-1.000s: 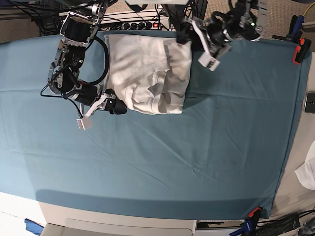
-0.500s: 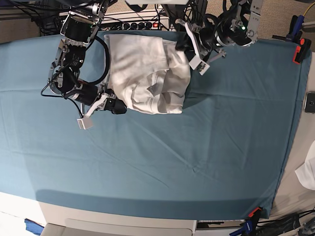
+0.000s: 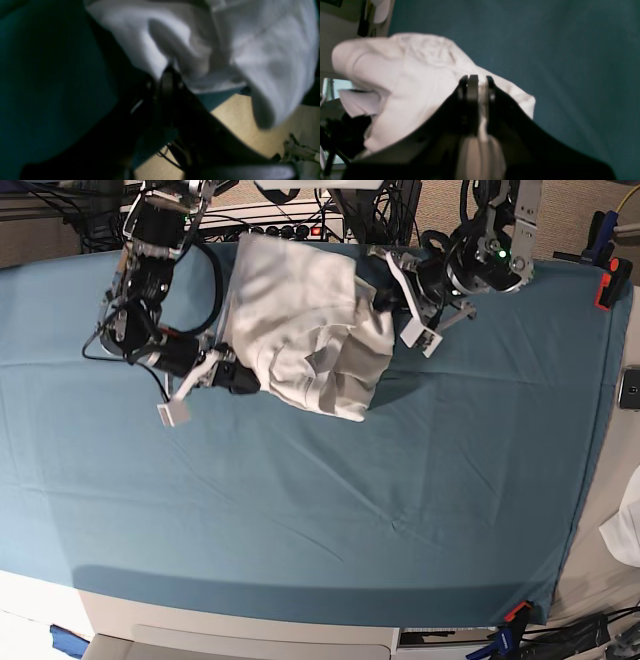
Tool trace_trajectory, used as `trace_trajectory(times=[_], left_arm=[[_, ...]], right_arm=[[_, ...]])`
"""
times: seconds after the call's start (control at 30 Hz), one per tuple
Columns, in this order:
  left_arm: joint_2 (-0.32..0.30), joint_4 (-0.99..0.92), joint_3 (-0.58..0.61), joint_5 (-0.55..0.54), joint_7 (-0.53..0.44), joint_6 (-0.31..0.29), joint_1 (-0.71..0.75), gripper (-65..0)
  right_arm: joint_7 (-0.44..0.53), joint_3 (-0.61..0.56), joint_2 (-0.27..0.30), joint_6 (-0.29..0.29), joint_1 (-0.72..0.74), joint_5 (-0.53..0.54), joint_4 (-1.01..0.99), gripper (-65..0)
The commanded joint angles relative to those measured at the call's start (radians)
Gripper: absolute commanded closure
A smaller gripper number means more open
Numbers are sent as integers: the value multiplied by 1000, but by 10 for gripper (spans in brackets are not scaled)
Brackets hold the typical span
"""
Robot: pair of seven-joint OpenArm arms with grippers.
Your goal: Fold the T-shirt properly
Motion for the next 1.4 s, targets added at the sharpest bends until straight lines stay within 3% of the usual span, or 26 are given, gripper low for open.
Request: trace_trajectory(times=[0.0,0.2,0.73,1.17,1.37], left_arm=[[0,5,-2,-17,-25,-4,-14,0],[0,-63,-2,-18,-25,-4,-80,0],[8,-253,1,-42,-25,-13,-316,0],[134,-483,1,-51,-25,-24,-546,0],[152,-545,1,-52,-25,-46,-603,0]], right_arm=[[-13,-2,3,10,-3,16,45,0],[-10,-2,3,9,-98,-4,151,0],[-10,-2,3,9,-243,47,157,0],[-10,-2,2,10,-367,63,334,0],[-5,-1,-29,10,-391,63,352,0]])
